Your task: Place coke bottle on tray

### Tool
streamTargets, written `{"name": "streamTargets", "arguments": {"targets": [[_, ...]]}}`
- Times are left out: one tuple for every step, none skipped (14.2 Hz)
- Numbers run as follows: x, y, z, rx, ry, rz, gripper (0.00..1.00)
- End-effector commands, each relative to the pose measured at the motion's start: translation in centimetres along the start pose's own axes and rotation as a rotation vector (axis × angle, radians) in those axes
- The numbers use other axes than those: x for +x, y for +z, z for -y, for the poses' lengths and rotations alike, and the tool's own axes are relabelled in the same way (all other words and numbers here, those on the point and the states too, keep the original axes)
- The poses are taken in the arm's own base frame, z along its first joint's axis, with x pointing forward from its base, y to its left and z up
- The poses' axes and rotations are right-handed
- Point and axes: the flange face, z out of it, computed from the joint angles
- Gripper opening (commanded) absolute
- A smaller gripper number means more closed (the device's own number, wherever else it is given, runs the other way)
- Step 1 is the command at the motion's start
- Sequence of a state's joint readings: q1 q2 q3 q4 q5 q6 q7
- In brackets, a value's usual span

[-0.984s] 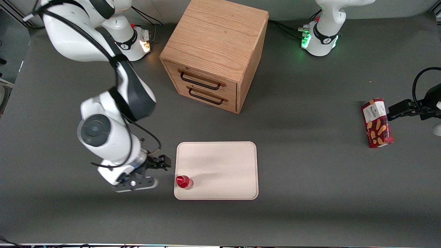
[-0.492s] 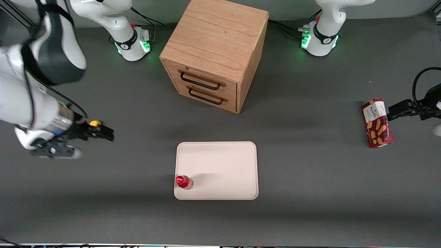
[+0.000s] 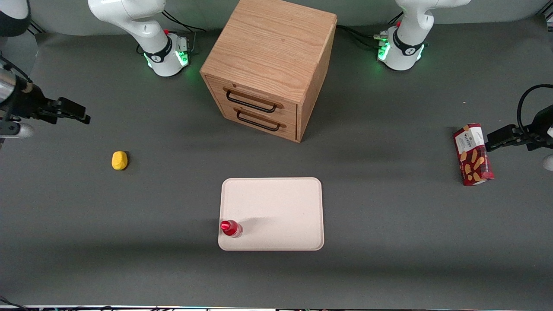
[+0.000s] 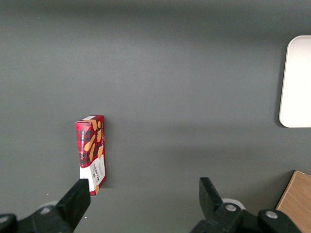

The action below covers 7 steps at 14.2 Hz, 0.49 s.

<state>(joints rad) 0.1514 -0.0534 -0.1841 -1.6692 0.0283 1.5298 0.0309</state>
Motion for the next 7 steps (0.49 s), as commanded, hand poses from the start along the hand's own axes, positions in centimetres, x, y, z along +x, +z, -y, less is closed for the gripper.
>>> {"name": "streamTargets", "arguments": {"targets": [[1.7, 0.7, 0.0, -0.041, -0.020, 0.006, 1.00], [2.2, 1.1, 0.0, -0.061, -0.020, 0.011, 1.00], [2.5, 1.3, 0.0, -0.080, -0.023, 0.011, 1.00], [2.7, 1.4, 0.0, -0.084, -0.023, 0.008, 1.00], [2.9, 1.3, 0.1, -0.083, -0.023, 0.004, 1.00], [3.0, 1.3, 0.1, -0.084, -0.023, 0.004, 1.00], [3.0, 1.0, 0.3, -0.083, -0.026, -0.002, 1.00]]}}
